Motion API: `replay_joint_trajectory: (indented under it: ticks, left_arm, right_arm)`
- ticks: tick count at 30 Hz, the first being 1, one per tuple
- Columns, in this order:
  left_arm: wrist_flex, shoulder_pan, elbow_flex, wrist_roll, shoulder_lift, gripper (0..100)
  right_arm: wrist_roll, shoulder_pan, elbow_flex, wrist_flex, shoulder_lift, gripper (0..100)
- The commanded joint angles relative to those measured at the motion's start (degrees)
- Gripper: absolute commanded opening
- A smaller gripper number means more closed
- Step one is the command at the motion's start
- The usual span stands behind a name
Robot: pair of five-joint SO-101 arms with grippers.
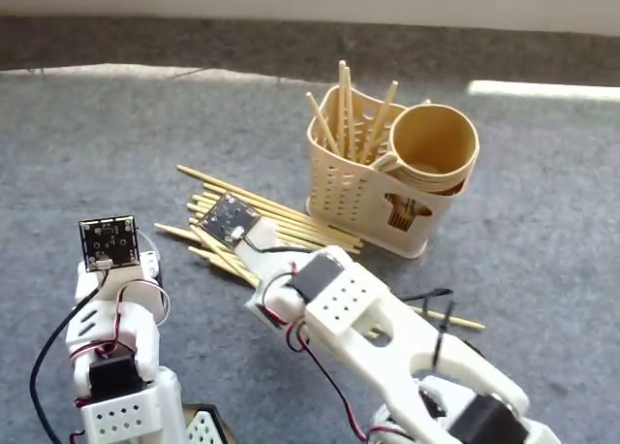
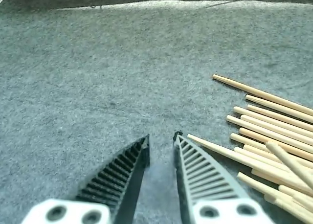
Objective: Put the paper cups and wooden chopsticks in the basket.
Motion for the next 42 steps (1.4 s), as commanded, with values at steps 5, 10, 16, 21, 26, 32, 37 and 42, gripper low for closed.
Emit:
replay_joint_trajectory:
  ticks: [5, 10, 16, 21, 26, 32, 37, 42]
  left_arm:
    - [-1.05, 1.19, -0.66, -0.53, -0.13, 9]
    - [-1.05, 1.19, -0.57, -0.53, -0.13, 9]
    - [-1.05, 1.27, -0.57, -0.53, -0.13, 9]
    - [-1.05, 1.27, -0.57, -0.53, -0.13, 9]
    - [-1.05, 1.27, -0.57, -0.53, -0.13, 9]
    - [-1.05, 1.27, -0.57, -0.53, -0.13, 9]
    - [-1.05, 1.27, -0.57, -0.53, -0.13, 9]
    - [-1.05, 1.27, -0.57, -0.53, -0.13, 9]
  right_arm:
    - [0.26, 3.12, 3.21, 0.48, -15.87, 0.6]
    - [-5.36, 5.93, 4.26, 0.04, -25.45, 0.6]
    - [-10.37, 10.15, 3.47, -1.54, -36.62, 0.6]
    - [-10.46, 15.43, 2.33, -10.68, -42.59, 0.6]
    - [-10.37, 20.26, -0.75, -21.32, -44.35, 0.6]
    - [-10.2, 25.1, -1.19, -40.48, -44.26, 0.7]
    - [-10.11, 26.33, -0.84, -54.11, -43.47, 0.7]
    - [-10.11, 27.21, -1.19, -60.62, -36.44, 0.7]
